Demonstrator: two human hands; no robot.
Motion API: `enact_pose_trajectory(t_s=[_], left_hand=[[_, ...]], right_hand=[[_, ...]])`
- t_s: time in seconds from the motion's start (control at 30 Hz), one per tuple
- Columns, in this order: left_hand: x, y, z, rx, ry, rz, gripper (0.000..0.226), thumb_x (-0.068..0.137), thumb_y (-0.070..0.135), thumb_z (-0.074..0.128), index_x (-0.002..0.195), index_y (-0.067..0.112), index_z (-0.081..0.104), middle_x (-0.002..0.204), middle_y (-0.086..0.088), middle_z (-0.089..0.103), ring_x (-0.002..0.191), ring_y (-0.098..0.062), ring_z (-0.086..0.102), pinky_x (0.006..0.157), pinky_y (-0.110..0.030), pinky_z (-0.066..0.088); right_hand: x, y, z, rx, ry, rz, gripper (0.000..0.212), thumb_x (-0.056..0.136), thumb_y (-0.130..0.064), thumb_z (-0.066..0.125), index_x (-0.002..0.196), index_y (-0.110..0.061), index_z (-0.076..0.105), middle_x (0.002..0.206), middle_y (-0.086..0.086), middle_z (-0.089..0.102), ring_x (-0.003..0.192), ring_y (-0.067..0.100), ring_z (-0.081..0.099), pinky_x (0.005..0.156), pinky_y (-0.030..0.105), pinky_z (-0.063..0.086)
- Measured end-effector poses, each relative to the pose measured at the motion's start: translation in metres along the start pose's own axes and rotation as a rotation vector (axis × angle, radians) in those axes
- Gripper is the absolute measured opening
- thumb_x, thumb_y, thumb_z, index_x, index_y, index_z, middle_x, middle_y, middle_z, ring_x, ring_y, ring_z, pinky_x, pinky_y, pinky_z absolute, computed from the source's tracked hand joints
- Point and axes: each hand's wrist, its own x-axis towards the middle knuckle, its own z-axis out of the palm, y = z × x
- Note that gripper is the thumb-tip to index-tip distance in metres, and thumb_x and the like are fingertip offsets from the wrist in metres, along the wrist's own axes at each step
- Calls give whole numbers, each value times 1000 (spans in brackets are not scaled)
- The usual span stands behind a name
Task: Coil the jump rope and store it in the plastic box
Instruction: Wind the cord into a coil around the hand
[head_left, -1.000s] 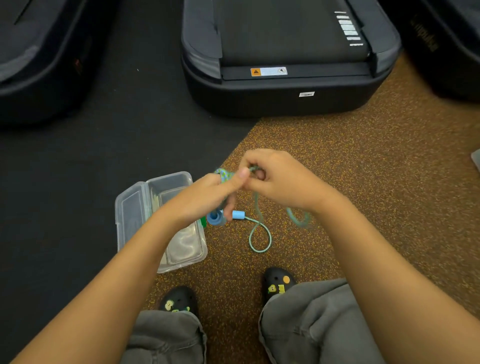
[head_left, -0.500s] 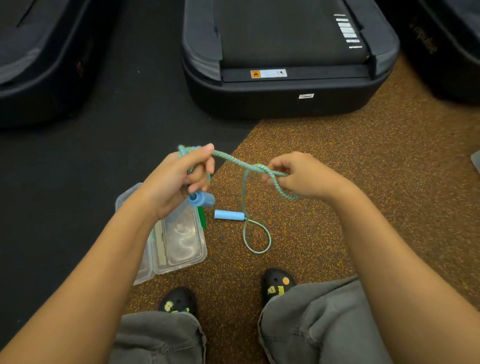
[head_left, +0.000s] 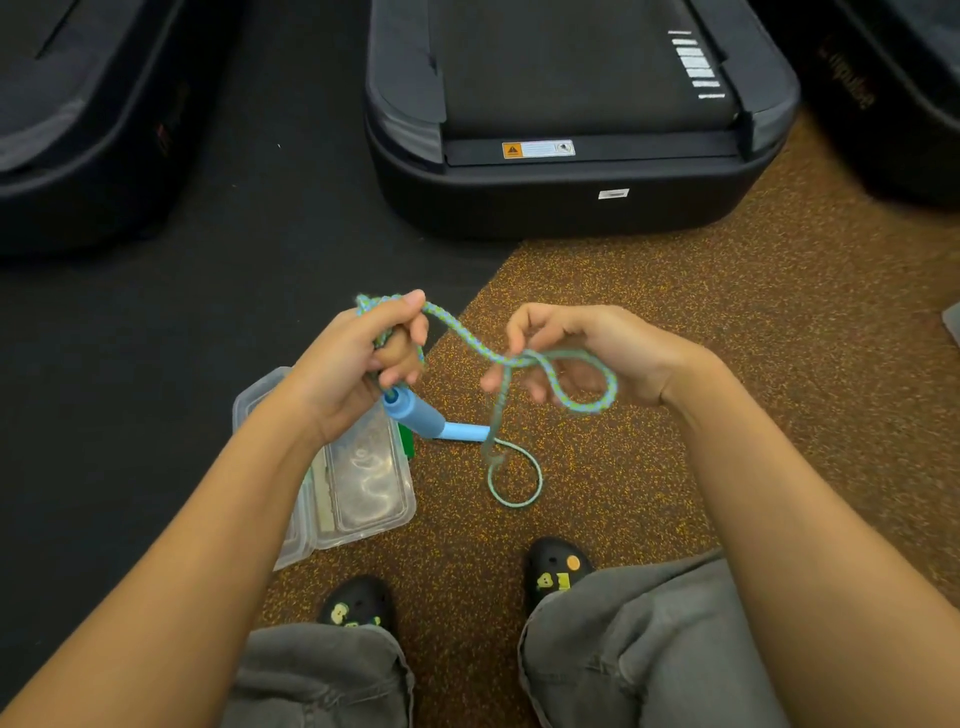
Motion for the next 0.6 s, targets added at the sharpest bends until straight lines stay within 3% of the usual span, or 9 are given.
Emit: enact_pose_trajectory(t_s=[0.03, 0.1, 0.2, 0.27, 0.3, 0.37, 0.47, 0.6], left_hand=[[1, 0, -2, -30, 4, 2, 38, 93, 27, 44, 57, 14, 52, 32, 10, 23, 33, -7, 28, 49, -19, 40], [2, 1, -6, -70, 20, 9, 38, 93, 27, 44, 58, 15, 53, 31, 10, 24, 33, -7, 28, 49, -20, 40], [3, 2, -12, -94, 74, 30, 37, 94, 27, 43, 60, 15, 52, 31, 10, 24, 33, -7, 28, 50, -20, 40], [3, 2, -16, -113, 117, 43, 36, 94, 27, 43, 61, 15, 51, 31, 10, 24, 33, -7, 27, 50, -19, 40], [4, 2, -17, -122, 139, 50, 35, 94, 27, 43, 62, 15, 50, 31, 10, 24, 33, -7, 27, 50, -19, 40], [5, 2, -20, -146, 180, 63, 34, 94, 26, 43, 62, 15, 48, 31, 10, 24, 33, -7, 27, 49, -19, 39], [7, 3, -23, -194, 232, 81, 34, 94, 26, 43, 62, 14, 47, 30, 9, 23, 33, -7, 26, 48, -19, 39], [6, 5, -27, -236, 284, 102, 33, 94, 26, 43, 62, 15, 45, 30, 8, 23, 32, -6, 27, 48, -18, 38]], right_hand=[[1, 1, 0, 7, 5, 2, 14, 86, -17, 39, 77, -16, 49, 77, 11, 68, 54, 18, 50, 57, 31, 33], [4, 2, -1, -21, 73, 18, 25, 91, -35, 41, 76, -17, 47, 64, 5, 54, 53, 14, 42, 57, 29, 30], [5, 5, -3, -275, 269, 74, 45, 94, -55, 25, 77, -20, 48, 65, -3, 48, 60, 13, 43, 65, 28, 40], [3, 11, -7, -566, 385, 184, 53, 92, -61, 19, 87, -22, 55, 86, 0, 61, 79, 18, 57, 86, 37, 47], [3, 14, -10, -695, 401, 274, 59, 91, -62, 19, 105, -19, 57, 109, 6, 62, 100, 24, 58, 97, 43, 44], [3, 22, -14, -907, 324, 479, 71, 91, -62, 25, 135, -10, 43, 145, 12, 41, 131, 30, 41, 110, 43, 33], [3, 23, -11, -1092, 181, 648, 69, 94, -53, 32, 140, -1, 35, 151, 15, 32, 138, 30, 33, 111, 39, 30], [4, 20, -7, -1112, 224, 705, 64, 98, -44, 28, 141, 3, 30, 153, 16, 27, 141, 31, 28, 111, 37, 28]])
